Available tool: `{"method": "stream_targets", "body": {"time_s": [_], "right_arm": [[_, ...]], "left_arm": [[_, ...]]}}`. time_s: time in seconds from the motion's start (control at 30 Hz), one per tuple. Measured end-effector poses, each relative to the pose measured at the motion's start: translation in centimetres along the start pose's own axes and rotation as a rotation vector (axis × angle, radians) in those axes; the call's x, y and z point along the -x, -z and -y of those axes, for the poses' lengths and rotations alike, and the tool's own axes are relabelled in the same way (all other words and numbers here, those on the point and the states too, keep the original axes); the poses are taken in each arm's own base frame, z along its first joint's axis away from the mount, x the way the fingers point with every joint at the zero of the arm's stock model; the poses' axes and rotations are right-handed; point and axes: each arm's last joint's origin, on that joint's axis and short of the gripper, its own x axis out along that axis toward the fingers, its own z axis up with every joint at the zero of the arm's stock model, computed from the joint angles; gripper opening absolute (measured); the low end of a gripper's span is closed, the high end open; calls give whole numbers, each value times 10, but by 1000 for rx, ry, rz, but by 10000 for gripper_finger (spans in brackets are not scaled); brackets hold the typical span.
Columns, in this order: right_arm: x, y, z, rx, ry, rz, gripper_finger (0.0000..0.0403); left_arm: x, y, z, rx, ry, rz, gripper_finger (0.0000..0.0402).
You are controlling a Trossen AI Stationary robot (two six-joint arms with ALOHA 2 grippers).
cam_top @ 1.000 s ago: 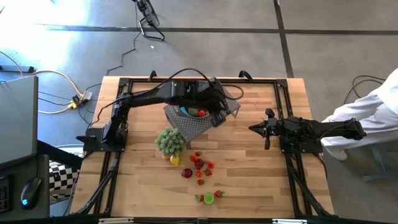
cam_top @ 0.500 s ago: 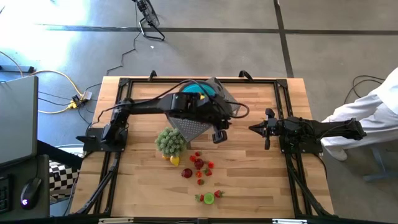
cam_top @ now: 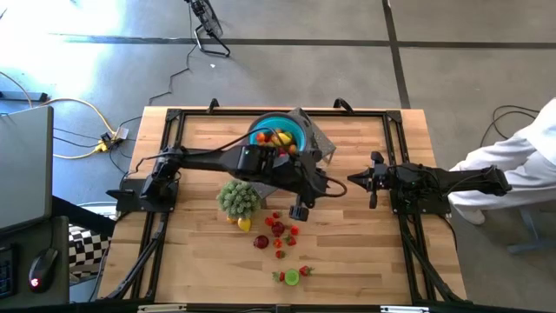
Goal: Pick & Place Fruit
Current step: Put the pear into the blue strainer bowl on the shelf
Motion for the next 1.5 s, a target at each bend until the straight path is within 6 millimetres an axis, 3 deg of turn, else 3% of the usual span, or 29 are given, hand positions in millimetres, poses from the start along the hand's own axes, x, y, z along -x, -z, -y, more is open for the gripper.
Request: {"method": "stream_targets", "body": {"time_s": [0.27,0.57,0.73,1.13,1.5], "right_arm": [[0,-1,0,-23,-2,11,2],[0,-1,0,-23,-3,12,2],[0,-1,0,-23,-3,12,2],[0,-1,0,-24,11,16,2],[0,-2,2,-54,72,27,3]], "left_arm": [[-41,25,15,-1,153,22,86],[-44,23,49,-99,215,61,86],[-61,36,70,-132,215,83,86],[-73,54,74,-114,222,39,86],[-77,64,52,-139,261,-11,86]]}}
